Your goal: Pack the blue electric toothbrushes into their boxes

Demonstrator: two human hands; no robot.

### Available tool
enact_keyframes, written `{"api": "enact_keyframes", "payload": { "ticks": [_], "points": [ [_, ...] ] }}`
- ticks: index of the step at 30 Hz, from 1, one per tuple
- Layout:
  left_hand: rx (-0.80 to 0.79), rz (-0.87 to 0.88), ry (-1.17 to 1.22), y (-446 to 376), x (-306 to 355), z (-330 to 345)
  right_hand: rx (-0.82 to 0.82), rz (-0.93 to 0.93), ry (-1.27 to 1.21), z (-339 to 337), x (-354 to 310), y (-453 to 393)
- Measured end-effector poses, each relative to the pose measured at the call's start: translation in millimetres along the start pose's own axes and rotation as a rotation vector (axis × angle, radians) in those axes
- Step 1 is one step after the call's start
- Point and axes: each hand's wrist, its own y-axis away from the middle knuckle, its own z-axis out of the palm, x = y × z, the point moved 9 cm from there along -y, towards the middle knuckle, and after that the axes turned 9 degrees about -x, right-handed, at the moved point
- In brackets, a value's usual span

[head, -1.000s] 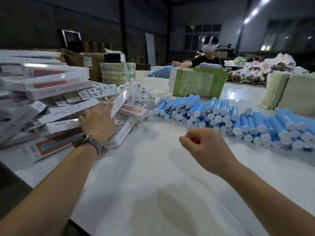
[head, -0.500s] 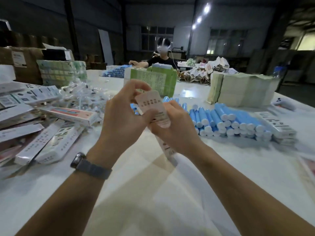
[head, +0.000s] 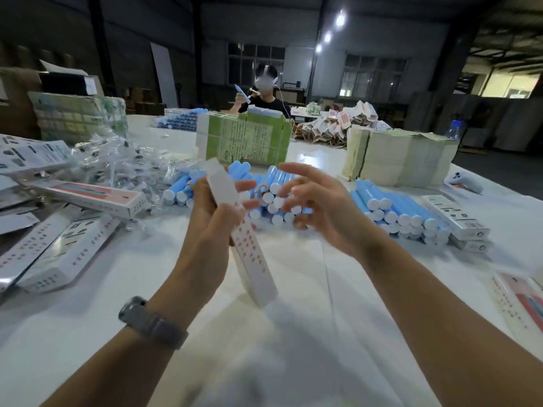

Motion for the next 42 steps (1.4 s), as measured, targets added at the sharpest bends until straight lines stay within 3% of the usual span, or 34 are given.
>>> {"api": "enact_keyframes", "payload": {
  "ticks": [2, 3, 5, 7, 10, 14, 20, 22, 24, 28, 31, 35, 40, 42],
  "points": [
    [-0.075, -0.03, -0.037, 1, -3, 9, 0.329, 0.159, 0.398, -53, 20, -15],
    [-0.107, -0.052, -0.052, 1, -6, 13, 0.406, 0.267, 0.618, -72, 29, -24],
    [-0.137, -0.096, -0.042, 3, -11, 15, 0.391, 0.474, 0.885, -92, 49, -42],
    [-0.153, -0.119, -0.037, 3, -13, 17, 0.345, 0.619, 0.98, -102, 66, -56],
    [-0.165, -0.111, -0.071, 3, -10, 20, 0.301, 0.691, 1.109, -105, 79, -73],
    [-0.146, -0.085, -0.175, 5, -3, 22, 0.298, 0.677, 1.123, -104, 84, -82],
    [-0.128, -0.077, -0.235, 7, 1, 22, 0.462, 0.602, 1.111, -103, 75, -73],
    [-0.099, -0.082, -0.271, 7, 1, 19, 0.477, 0.603, 1.027, -102, 75, -66],
    [-0.05, -0.082, -0.305, 6, 0, 13, 0.492, 0.592, 0.781, -104, 78, -58],
    [0.001, -0.09, -0.298, 6, 2, 10, 0.613, 0.459, -0.107, -96, 75, -20],
    [-0.056, -0.095, -0.3, 7, 3, 18, 0.514, 0.245, -0.426, -65, 42, 1],
    [-0.101, -0.085, -0.311, 9, 4, 25, 0.266, -0.069, -0.274, -26, -29, 27],
    [-0.149, -0.052, -0.295, 10, 5, 29, 0.138, -0.388, -0.152, 18, -98, 52],
    [-0.157, -0.036, -0.294, 8, 5, 29, 0.124, -0.442, 0.046, 34, -110, 56]
  ]
}}
